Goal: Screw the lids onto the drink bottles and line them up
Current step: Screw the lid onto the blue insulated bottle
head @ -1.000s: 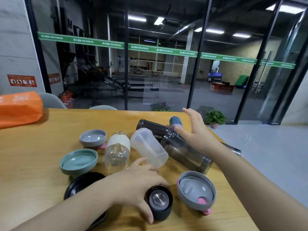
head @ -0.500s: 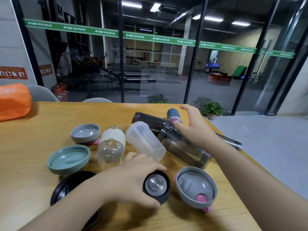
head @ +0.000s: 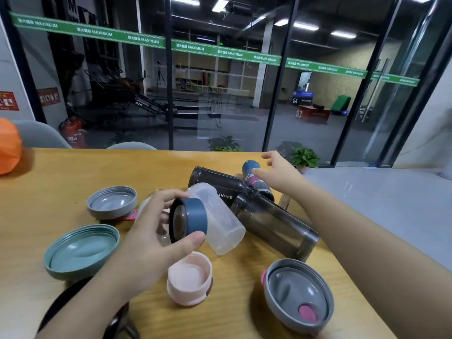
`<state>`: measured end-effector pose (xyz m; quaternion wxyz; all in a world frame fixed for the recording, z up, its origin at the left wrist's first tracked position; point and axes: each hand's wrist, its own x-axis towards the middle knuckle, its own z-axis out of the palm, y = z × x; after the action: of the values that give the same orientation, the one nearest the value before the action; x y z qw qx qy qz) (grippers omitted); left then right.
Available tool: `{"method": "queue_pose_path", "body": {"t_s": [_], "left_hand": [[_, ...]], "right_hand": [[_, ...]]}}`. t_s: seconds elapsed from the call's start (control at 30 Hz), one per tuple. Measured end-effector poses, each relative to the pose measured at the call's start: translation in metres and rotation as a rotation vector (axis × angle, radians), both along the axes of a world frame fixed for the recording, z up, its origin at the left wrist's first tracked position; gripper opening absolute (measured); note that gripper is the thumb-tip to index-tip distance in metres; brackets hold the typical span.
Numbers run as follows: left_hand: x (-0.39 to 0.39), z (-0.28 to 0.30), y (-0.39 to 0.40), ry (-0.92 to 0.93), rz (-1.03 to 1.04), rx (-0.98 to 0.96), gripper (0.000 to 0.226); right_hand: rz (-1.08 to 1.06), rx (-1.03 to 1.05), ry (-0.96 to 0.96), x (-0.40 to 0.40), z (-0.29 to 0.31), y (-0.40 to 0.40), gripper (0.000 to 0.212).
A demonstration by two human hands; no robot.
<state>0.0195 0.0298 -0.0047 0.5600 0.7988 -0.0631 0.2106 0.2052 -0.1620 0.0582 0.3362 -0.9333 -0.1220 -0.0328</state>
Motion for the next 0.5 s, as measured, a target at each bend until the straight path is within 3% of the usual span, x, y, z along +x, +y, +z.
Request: {"method": "queue_pose_path", "body": {"t_s": [0.2, 0.3, 0.43, 0.5], "left_hand": [[-0.001, 0.001, 0.012, 0.000, 0.020, -0.260, 0.049], [-0.001, 0.000, 0.009, 0.019, 0.002, -0.293, 0.055], [0.000, -0.004, 0.006, 0.033, -0.021, -0.280, 0.062], [0.001, -0.005, 0.004, 0.032, -0.014, -0.283, 0.061]], "right_hand": [[-0.034, -0.072, 0.108, 0.033, 0.001, 0.024, 0.063], [-0.091, -0.151, 0.146, 0.051, 0.000, 0.034, 0.064], [-0.104, -0.310, 0.236, 0.064, -0.001, 0.035, 0.023], [-0.118, -0.361, 0.270, 0.071, -0.006, 0.034, 0.016]]}}
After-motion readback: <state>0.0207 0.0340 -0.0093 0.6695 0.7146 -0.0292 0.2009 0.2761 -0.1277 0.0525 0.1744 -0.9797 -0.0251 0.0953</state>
